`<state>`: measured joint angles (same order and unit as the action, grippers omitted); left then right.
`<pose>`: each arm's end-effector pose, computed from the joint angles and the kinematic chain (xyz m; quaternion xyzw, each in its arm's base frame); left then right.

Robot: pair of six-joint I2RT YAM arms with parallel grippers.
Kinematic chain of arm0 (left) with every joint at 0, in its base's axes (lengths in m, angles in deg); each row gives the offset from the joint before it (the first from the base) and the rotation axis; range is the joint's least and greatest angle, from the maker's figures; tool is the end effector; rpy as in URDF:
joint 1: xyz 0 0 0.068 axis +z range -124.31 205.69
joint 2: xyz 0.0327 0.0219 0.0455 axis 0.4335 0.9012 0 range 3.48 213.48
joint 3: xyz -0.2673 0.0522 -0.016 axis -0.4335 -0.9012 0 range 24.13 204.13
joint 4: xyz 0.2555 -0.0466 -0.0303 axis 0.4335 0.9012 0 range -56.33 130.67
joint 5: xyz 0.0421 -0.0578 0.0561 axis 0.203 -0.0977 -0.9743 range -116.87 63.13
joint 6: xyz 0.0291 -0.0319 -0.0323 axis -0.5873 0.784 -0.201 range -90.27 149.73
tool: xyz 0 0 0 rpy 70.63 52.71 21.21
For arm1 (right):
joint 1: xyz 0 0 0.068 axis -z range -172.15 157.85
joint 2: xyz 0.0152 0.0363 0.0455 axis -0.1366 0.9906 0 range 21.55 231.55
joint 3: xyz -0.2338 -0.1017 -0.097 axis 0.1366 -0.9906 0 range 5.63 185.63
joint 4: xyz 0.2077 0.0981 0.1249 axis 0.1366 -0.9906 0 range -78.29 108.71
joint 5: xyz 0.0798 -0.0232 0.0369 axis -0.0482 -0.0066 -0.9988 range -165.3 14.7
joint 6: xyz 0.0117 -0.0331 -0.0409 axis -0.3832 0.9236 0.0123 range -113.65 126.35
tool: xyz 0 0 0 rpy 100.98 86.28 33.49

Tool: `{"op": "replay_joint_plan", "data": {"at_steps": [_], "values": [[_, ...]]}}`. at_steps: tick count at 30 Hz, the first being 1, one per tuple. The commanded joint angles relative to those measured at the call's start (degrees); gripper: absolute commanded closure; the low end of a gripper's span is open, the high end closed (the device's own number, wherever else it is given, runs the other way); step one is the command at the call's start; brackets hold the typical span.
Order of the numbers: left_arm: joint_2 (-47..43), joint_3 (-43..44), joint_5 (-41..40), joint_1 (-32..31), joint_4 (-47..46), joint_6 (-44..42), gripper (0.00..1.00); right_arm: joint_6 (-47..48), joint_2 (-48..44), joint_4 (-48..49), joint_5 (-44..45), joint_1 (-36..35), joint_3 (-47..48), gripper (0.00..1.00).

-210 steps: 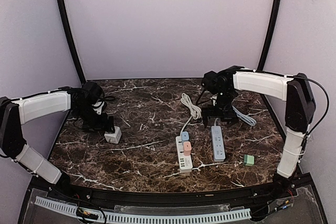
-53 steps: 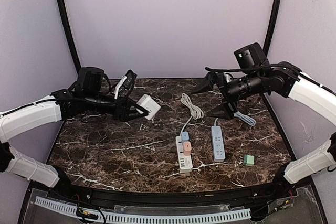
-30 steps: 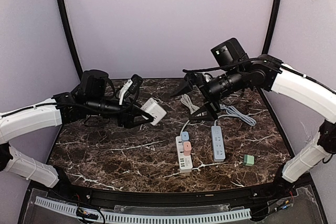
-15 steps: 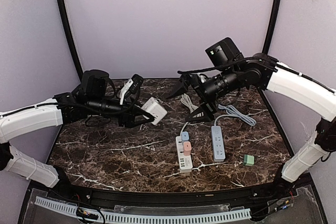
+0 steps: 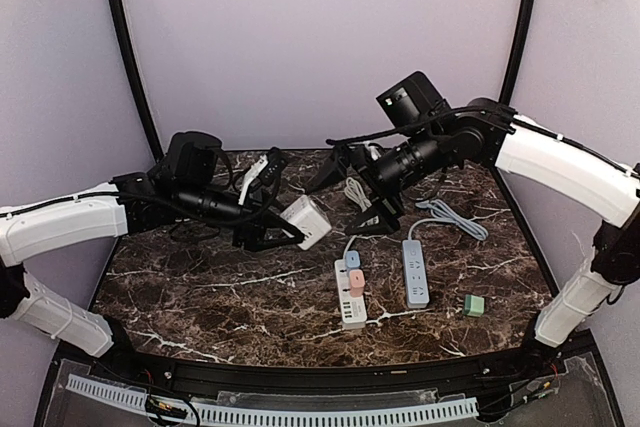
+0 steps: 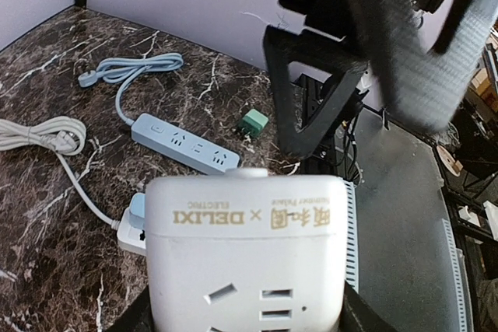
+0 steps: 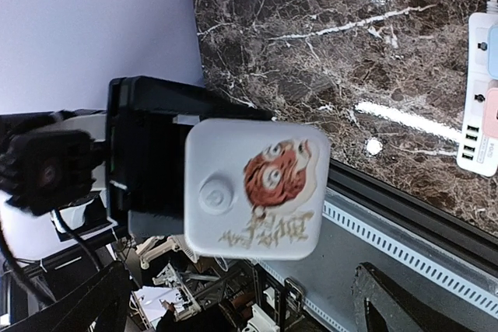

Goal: Insert the plug

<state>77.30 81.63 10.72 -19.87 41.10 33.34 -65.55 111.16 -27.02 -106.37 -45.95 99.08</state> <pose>0.1889 -0.2237 0.3146 0.4482 0.6773 -0.4606 0.3582 0.1838 0.2823 0.3840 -0.0306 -0.8860 -0.4611 0.0384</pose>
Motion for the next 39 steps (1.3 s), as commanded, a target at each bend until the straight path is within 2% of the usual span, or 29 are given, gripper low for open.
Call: {"op": "replay_joint_plan", "data": {"at_steps": [1,7,24,39], "values": [[0.14,3.41,3.15,-1.65,1.52,-2.67,0.99,1.73,1.46,-3.42,0.41,-1.2,0.84,0.01],[1.11,4.64,4.45,-3.11,1.69,-2.48,0.99,2.14,1.75,-2.74,-0.63,-1.22,0.35,0.02],[2.91,6.95,4.07,-4.78,3.32,-4.91,0.99,0.98,1.29,0.67,-4.01,-2.48,-3.84,0.17],[5.21,8.69,1.82,-6.24,5.4,-8.6,0.99,-0.56,-0.98,2.18,-4.61,-2.56,-6.37,0.42]]}}
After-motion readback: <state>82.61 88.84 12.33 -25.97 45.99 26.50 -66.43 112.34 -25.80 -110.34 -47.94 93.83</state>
